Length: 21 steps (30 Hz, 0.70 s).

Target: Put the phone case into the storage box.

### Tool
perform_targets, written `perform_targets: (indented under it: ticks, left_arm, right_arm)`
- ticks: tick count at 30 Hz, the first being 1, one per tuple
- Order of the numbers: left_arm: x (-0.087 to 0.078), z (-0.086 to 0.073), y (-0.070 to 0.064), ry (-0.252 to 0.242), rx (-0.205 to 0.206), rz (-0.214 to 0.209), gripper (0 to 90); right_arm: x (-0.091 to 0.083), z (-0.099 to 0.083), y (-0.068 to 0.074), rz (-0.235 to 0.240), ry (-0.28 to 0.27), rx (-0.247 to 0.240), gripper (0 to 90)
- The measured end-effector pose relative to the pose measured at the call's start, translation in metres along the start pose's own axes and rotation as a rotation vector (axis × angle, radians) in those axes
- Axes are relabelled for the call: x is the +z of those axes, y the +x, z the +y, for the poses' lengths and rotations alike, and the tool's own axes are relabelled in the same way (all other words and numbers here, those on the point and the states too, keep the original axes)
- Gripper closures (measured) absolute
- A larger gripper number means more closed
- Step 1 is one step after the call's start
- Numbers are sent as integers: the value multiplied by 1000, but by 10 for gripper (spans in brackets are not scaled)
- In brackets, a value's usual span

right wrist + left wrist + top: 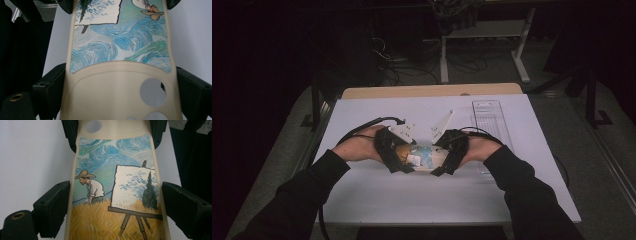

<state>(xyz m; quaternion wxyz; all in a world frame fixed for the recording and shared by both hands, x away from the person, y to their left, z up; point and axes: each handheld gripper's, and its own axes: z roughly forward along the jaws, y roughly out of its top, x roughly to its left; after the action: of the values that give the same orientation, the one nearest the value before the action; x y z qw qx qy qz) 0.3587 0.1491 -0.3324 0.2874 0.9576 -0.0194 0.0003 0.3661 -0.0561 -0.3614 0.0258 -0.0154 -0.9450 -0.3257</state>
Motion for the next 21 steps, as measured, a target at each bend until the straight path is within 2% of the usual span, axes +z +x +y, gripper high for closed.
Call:
perform_targets:
  ticks: [4, 5, 9, 13, 18, 21]
  left_arm:
    - [1, -1, 2, 10, 5, -6, 107]
    - [0, -1, 3, 23, 21, -12, 106]
    - [1, -3, 1, 5, 6, -13, 103]
    - [-1, -5, 2, -12, 13, -2, 99]
    - [-5, -8, 3, -60, -33, 29, 23]
    - [-8, -11, 4, -69, -58, 46, 0]
  right_arm:
    - [2, 0, 0, -3, 2, 2, 101]
    - [2, 0, 0, -2, 3, 5, 102]
    - [2, 0, 0, 6, -4, 10, 103]
    - [2, 0, 0, -4, -13, 12, 103]
    - [0, -3, -1, -13, -19, 33, 102]
    - [-1, -5, -2, -16, -24, 43, 101]
